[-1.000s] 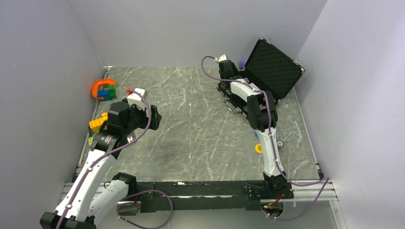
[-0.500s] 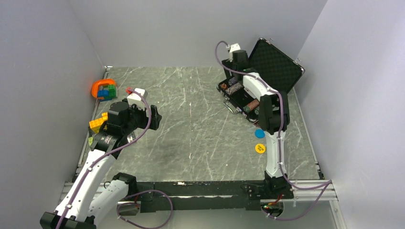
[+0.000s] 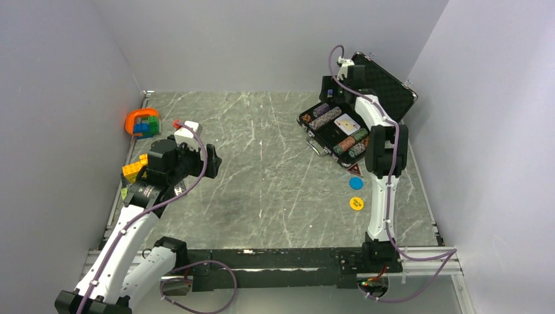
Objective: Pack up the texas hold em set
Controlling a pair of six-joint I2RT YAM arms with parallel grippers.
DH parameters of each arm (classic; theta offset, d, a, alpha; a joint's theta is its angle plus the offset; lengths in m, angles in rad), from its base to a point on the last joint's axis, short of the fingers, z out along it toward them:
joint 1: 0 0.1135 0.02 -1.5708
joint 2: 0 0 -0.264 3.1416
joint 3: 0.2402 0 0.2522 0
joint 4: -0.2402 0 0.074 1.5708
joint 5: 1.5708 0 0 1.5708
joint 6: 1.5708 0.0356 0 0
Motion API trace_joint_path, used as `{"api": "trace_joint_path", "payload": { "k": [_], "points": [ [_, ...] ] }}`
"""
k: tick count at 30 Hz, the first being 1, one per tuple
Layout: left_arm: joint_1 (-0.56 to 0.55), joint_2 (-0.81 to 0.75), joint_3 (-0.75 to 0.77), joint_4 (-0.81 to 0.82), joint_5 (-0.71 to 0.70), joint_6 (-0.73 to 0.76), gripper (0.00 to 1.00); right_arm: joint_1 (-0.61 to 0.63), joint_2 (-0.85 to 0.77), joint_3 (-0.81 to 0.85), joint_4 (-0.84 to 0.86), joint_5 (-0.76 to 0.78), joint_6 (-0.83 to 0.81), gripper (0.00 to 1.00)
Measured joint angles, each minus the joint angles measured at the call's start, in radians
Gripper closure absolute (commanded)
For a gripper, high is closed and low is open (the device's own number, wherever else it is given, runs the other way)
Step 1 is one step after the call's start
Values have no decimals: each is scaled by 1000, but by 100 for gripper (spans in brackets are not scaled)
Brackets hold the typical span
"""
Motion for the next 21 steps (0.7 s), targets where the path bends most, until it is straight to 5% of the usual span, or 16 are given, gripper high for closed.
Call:
{"api": "trace_joint_path", "payload": {
  "k": [21],
  "points": [
    [0, 0, 0, 0, 0, 0, 2, 11, 180, 160, -129, -113, -16, 5]
  ]
}}
